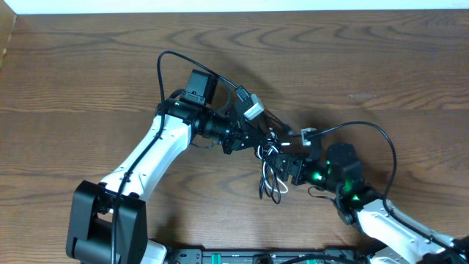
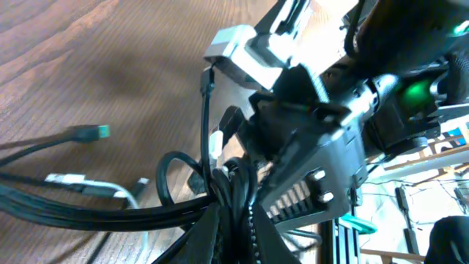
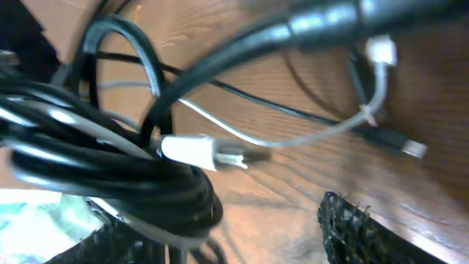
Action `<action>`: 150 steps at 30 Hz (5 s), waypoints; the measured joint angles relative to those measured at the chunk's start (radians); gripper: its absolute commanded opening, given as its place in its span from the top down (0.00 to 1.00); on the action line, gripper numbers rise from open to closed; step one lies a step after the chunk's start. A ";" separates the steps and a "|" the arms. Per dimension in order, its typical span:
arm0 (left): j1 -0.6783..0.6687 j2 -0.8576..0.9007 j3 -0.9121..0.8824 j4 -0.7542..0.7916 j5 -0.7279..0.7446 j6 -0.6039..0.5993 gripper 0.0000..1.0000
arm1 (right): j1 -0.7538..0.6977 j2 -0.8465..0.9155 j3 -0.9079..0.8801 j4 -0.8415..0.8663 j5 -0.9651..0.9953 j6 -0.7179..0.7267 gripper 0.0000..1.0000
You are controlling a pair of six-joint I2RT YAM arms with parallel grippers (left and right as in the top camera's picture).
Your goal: Untangle cables
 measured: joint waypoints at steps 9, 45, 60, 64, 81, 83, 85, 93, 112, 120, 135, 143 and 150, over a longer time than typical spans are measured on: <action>0.000 0.000 0.000 0.003 0.014 0.000 0.93 | 0.007 0.006 0.000 0.086 0.113 0.031 0.33; 0.000 0.014 0.000 -0.003 0.024 -0.001 0.92 | 0.075 0.119 0.008 0.027 0.465 0.099 0.96; 0.000 0.014 0.000 0.072 -0.171 -0.131 0.85 | -0.004 -0.066 0.090 -0.291 0.238 0.082 0.78; 0.000 0.014 0.000 0.076 -0.195 -0.155 0.85 | -0.016 -0.099 0.184 -0.435 0.217 0.037 0.70; -0.072 0.090 0.000 0.196 -0.267 -0.283 0.50 | -0.204 0.061 0.223 -0.363 0.275 -0.055 0.51; -0.090 0.104 0.000 0.213 -0.314 -0.305 0.49 | -0.209 0.111 0.223 -0.320 0.276 -0.055 0.51; -0.107 0.113 0.000 0.221 -0.359 -0.319 0.46 | -0.209 0.163 0.224 -0.267 0.276 -0.053 0.52; -0.149 0.117 0.000 0.236 -0.430 -0.344 0.41 | -0.192 0.330 0.227 -0.127 0.211 -0.004 0.52; -0.155 0.138 0.000 0.249 -0.630 -0.429 0.40 | 0.029 0.361 0.228 -0.114 0.165 0.034 0.55; -0.155 0.138 0.000 0.233 -0.687 -0.447 0.40 | 0.027 0.362 0.228 -0.115 0.138 0.018 0.55; -0.002 0.113 0.000 0.192 -0.733 -0.645 0.41 | -0.025 0.192 0.227 -0.231 -0.066 -0.357 0.64; 0.068 0.112 0.000 0.176 -0.749 -0.741 0.40 | -0.002 0.149 0.228 -0.204 0.138 -0.520 0.49; 0.066 0.112 0.000 0.175 -0.750 -0.761 0.40 | 0.054 0.233 0.228 -0.100 0.208 -0.584 0.43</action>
